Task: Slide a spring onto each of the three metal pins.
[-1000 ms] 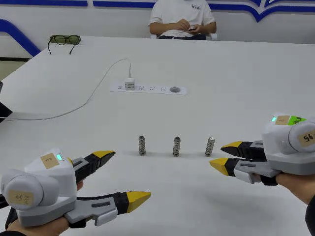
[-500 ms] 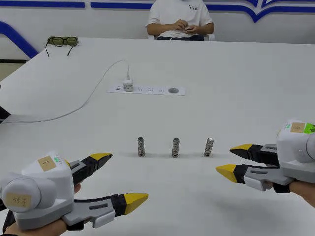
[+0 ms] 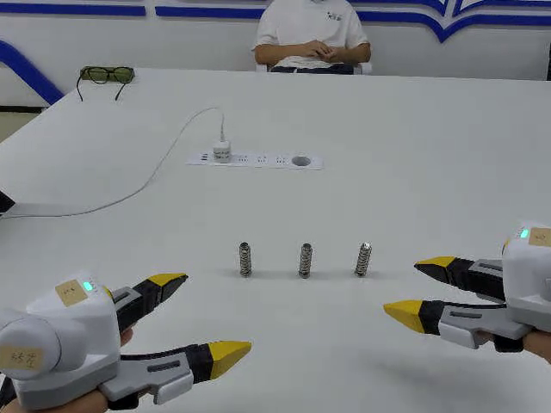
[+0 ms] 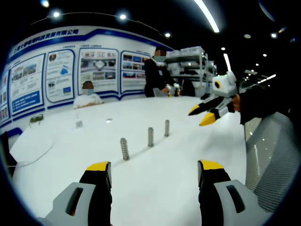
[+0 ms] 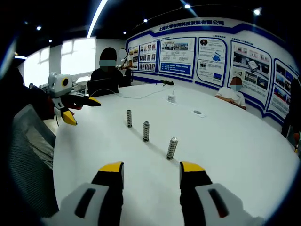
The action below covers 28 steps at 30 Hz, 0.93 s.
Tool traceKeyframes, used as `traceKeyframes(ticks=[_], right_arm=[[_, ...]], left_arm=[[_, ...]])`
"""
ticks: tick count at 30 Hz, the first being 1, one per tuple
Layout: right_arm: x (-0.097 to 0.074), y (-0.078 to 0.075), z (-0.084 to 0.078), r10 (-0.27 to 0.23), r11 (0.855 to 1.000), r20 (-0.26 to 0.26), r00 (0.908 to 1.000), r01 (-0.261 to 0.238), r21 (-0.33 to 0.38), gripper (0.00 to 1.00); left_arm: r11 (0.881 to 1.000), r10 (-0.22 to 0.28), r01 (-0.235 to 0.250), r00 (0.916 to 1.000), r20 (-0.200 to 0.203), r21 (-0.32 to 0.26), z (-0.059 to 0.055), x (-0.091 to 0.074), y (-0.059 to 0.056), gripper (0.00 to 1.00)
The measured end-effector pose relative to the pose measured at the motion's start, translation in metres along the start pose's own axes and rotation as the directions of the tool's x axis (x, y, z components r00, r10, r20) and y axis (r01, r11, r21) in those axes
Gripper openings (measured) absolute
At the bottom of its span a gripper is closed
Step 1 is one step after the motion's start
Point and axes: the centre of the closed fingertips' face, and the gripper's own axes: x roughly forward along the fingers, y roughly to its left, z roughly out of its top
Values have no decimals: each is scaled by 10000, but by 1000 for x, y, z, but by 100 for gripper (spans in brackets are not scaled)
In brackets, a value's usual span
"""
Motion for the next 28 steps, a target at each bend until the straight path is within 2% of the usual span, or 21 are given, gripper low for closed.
traceKeyframes(ticks=[12,20,28], right_arm=[[-7,-3,1,-201,9997,370,9991,195,172,54],[-6,0,-1,-186,9997,420,9989,179,176,58],[-7,-5,-1,-317,9992,483,9983,304,276,60]], left_arm=[[10000,60,-60,10000,34,-59,-1,-1,3,76],[9999,136,-136,9999,72,-101,-2,-4,4,76],[9997,210,-209,9998,65,-146,-4,-5,6,76]])
